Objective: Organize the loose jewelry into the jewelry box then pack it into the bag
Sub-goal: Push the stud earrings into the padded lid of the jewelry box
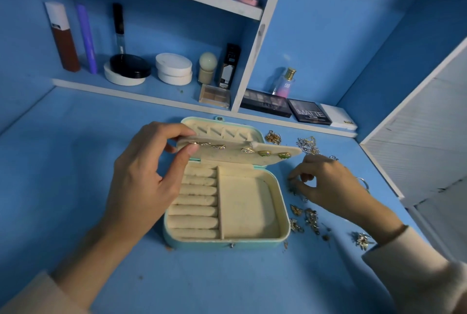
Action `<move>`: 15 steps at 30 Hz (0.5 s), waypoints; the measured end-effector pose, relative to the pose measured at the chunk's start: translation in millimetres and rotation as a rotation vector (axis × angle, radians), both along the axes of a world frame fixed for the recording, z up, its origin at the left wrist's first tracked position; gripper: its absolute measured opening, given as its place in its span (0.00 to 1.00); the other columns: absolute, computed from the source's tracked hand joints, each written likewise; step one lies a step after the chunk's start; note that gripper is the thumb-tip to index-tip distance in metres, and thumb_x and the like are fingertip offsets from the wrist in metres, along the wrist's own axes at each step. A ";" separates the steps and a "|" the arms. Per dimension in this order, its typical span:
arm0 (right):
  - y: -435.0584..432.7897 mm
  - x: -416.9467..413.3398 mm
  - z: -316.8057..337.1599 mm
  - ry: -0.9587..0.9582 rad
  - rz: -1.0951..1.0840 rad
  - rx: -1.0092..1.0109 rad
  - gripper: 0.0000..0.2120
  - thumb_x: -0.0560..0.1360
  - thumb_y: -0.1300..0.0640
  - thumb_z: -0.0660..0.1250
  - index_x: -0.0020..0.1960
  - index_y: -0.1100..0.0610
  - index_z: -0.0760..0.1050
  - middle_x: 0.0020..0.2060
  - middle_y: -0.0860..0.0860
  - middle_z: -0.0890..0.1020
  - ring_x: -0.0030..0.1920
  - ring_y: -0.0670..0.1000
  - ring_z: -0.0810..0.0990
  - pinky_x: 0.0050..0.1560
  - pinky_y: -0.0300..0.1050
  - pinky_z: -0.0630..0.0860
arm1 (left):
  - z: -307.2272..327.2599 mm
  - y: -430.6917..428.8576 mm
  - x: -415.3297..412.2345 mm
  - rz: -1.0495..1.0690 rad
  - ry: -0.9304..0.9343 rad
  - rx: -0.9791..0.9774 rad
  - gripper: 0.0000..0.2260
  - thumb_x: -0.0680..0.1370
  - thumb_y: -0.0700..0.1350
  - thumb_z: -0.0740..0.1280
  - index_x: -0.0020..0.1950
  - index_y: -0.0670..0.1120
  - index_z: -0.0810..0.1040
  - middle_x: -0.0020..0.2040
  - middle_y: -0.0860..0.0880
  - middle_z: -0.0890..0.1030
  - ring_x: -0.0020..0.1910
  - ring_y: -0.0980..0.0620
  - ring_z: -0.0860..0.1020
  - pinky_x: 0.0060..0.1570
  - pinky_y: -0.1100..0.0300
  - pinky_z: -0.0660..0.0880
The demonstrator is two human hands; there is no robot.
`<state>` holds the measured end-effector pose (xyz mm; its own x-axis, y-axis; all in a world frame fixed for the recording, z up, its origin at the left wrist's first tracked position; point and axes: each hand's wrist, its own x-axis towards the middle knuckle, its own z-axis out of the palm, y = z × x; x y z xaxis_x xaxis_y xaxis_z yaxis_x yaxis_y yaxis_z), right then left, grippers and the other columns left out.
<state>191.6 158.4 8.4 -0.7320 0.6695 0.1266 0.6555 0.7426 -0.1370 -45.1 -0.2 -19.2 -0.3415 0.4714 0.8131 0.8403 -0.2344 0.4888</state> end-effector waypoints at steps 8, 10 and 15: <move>3.0 -6.9 -0.7 -0.074 -0.011 0.005 0.05 0.74 0.53 0.67 0.46 0.50 0.81 0.39 0.46 0.75 0.43 0.47 0.72 0.42 0.50 0.76 | -0.8 0.3 -1.9 -0.024 -0.007 0.013 0.05 0.77 0.44 0.64 0.51 0.45 0.73 0.45 0.52 0.77 0.39 0.54 0.74 0.46 0.72 0.69; 5.0 -8.4 -0.6 -0.101 -0.012 -0.002 0.05 0.75 0.54 0.65 0.47 0.51 0.80 0.40 0.45 0.75 0.43 0.46 0.72 0.44 0.49 0.76 | -0.5 0.1 -2.1 -0.026 -0.003 0.016 0.05 0.77 0.44 0.64 0.51 0.45 0.73 0.45 0.52 0.77 0.39 0.54 0.74 0.46 0.71 0.69; 9.0 -10.2 -1.7 -0.054 -0.034 -0.026 0.05 0.75 0.57 0.65 0.48 0.54 0.79 0.41 0.47 0.76 0.41 0.47 0.73 0.44 0.51 0.76 | -0.8 0.5 -2.3 -0.021 -0.001 0.012 0.05 0.77 0.44 0.64 0.50 0.43 0.74 0.46 0.53 0.76 0.38 0.55 0.74 0.46 0.73 0.69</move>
<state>181.4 167.3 6.7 -0.7141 0.6966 0.0701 0.6872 0.7165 -0.1201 -47.4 0.3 -20.0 -0.3325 0.4684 0.8185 0.8346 -0.2581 0.4867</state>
